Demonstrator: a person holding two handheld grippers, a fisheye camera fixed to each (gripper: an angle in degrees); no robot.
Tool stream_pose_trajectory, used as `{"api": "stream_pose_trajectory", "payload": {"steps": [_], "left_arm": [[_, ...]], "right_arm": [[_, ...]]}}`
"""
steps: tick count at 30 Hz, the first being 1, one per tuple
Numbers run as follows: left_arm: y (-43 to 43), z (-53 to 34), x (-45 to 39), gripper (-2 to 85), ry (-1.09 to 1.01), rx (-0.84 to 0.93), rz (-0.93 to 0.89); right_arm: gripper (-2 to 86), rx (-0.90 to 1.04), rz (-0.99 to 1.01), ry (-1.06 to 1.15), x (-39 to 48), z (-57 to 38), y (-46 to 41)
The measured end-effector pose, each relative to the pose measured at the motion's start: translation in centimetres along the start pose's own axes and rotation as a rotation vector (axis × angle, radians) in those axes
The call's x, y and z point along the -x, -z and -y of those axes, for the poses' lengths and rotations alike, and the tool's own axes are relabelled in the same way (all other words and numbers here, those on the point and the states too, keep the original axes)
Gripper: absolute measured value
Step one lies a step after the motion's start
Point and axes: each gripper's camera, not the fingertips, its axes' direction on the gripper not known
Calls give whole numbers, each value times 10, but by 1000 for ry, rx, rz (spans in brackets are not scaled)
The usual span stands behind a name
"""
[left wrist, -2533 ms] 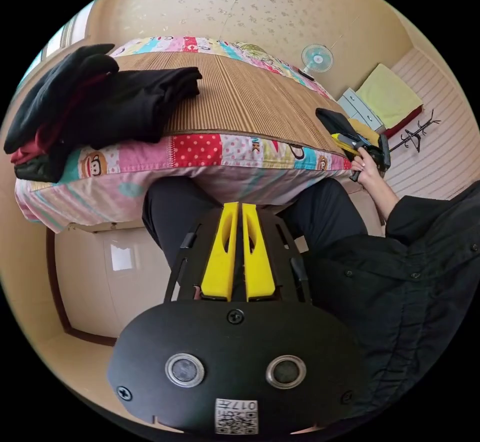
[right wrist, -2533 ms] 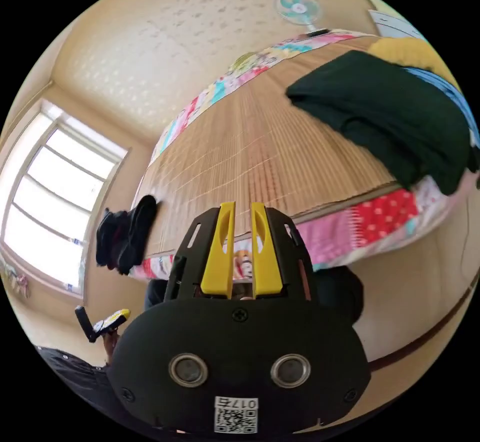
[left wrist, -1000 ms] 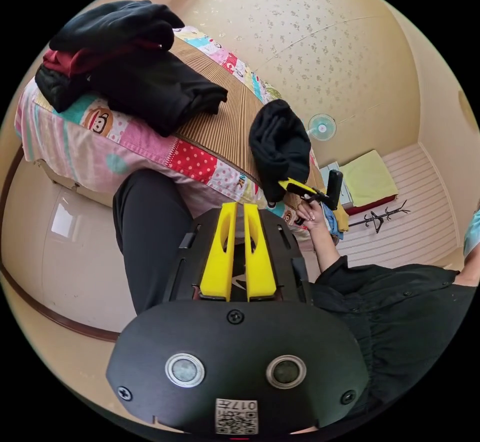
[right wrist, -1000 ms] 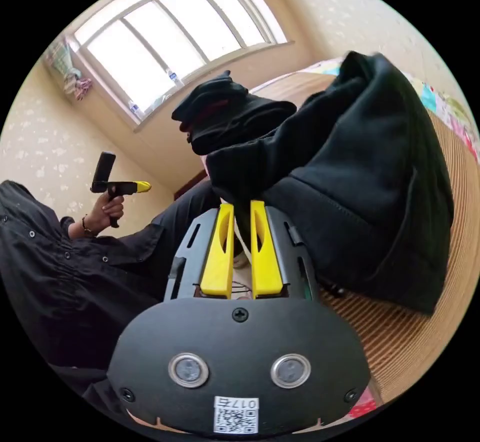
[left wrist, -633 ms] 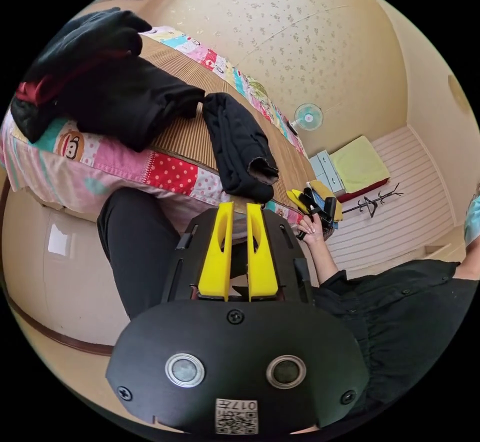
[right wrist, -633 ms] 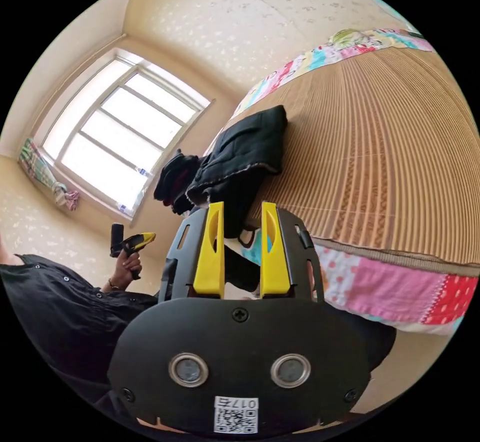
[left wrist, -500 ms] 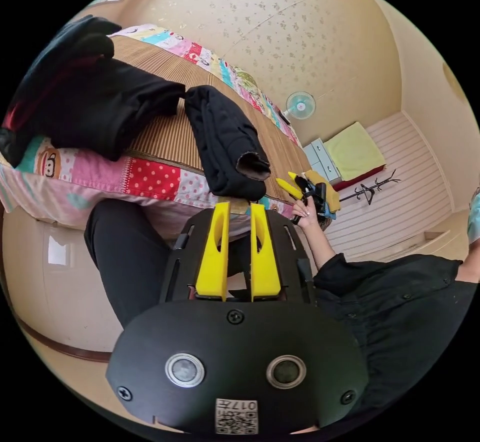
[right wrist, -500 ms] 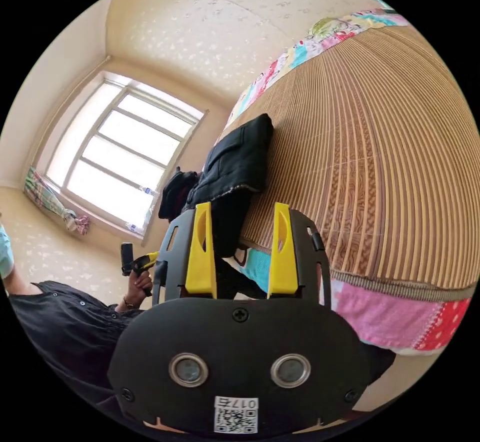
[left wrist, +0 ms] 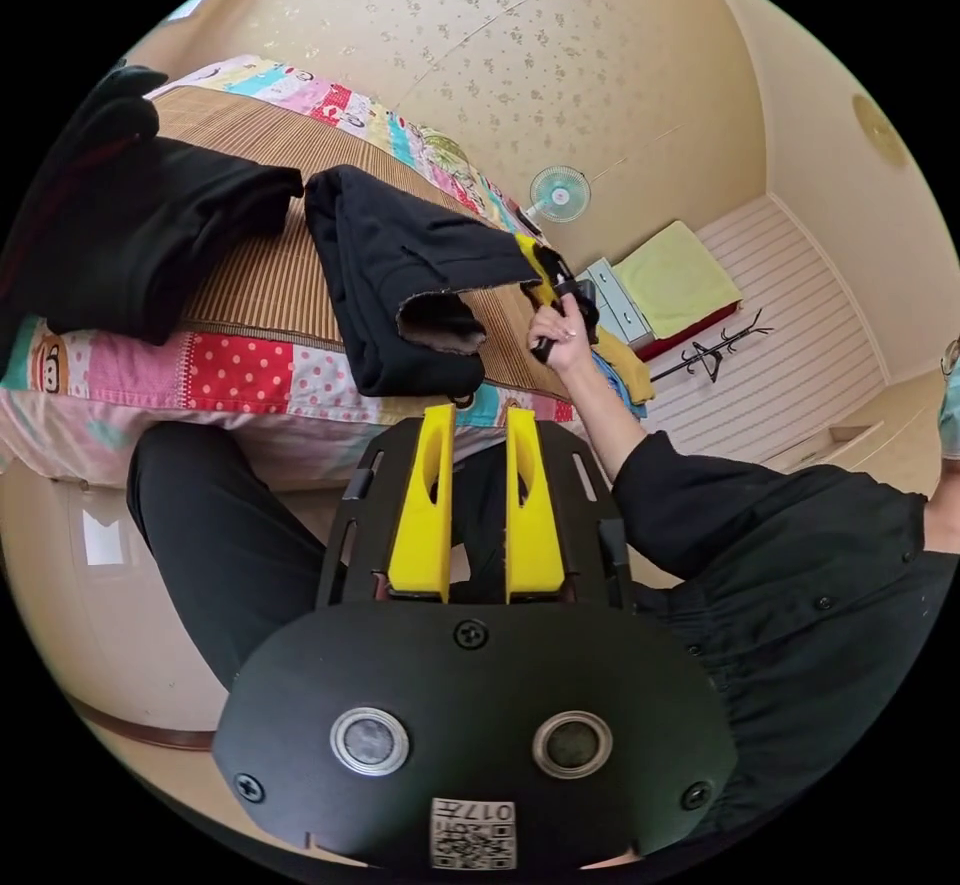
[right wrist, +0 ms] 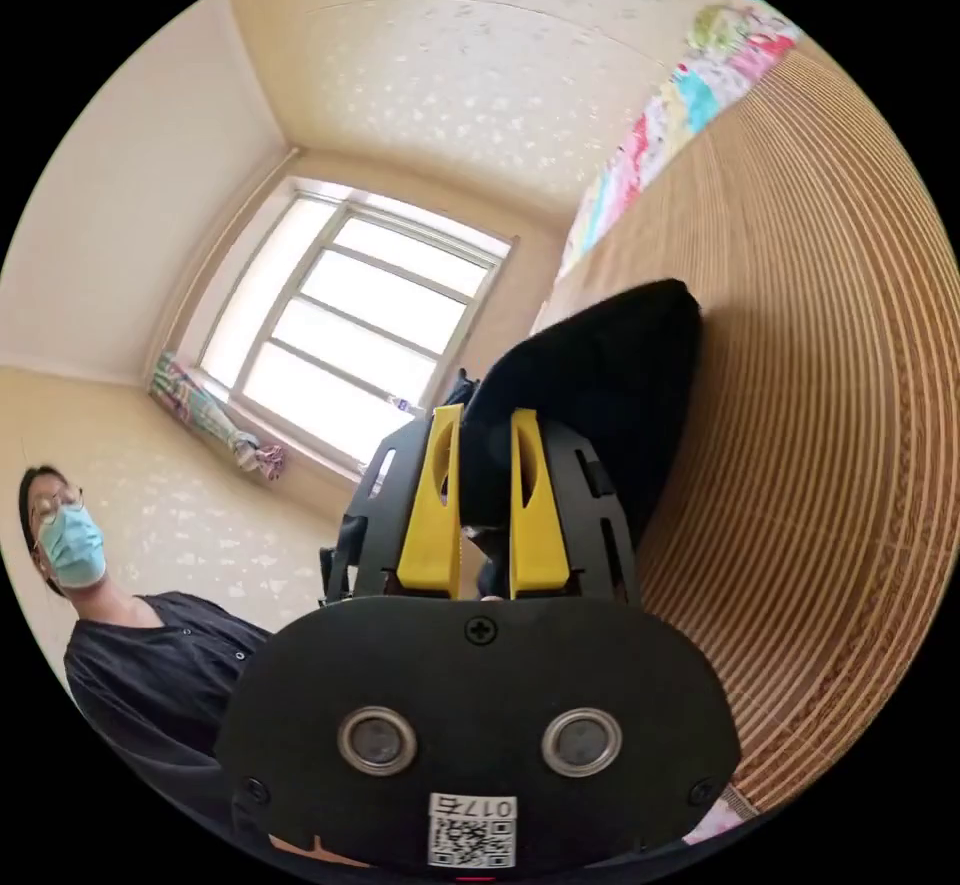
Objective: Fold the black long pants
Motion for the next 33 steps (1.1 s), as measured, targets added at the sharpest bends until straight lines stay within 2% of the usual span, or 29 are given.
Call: {"api": "stream_pose_trajectory", "payload": {"steps": [7,10,14,17,19,21,24,26,29,33], "left_arm": [[-5,-5,-8,121,-44,32,-73],[3,-8,-29,134,-134,-6,-134],[21,-20,-74,154,-373,-46,-298],[45,-27,-102,177,-418,-125,-180],[70,-28,-115,199,-401,-243,-88],[113,-29,-125,203,-331,-468,-5],[151,-16,-132,190,-286,-641,14],[161,-1,-138,153,-304,-682,5],[161,30,-151,76,-402,-693,-103],[176,95,-187,58,-489,-751,-91]], "right_arm": [[68,-210,-43,341,193,3,5],[67,-294,-119,507,275,-11,11],[65,-378,-251,714,370,-40,12],[63,-445,-350,872,435,-72,3],[63,-490,-379,963,473,-96,-4],[63,-527,-398,1027,495,-113,-8],[63,-598,-399,1076,518,-135,-4],[63,-628,-376,1096,524,-142,2],[63,-674,-379,1125,525,-142,12],[64,-774,-576,1151,512,-105,24]]}}
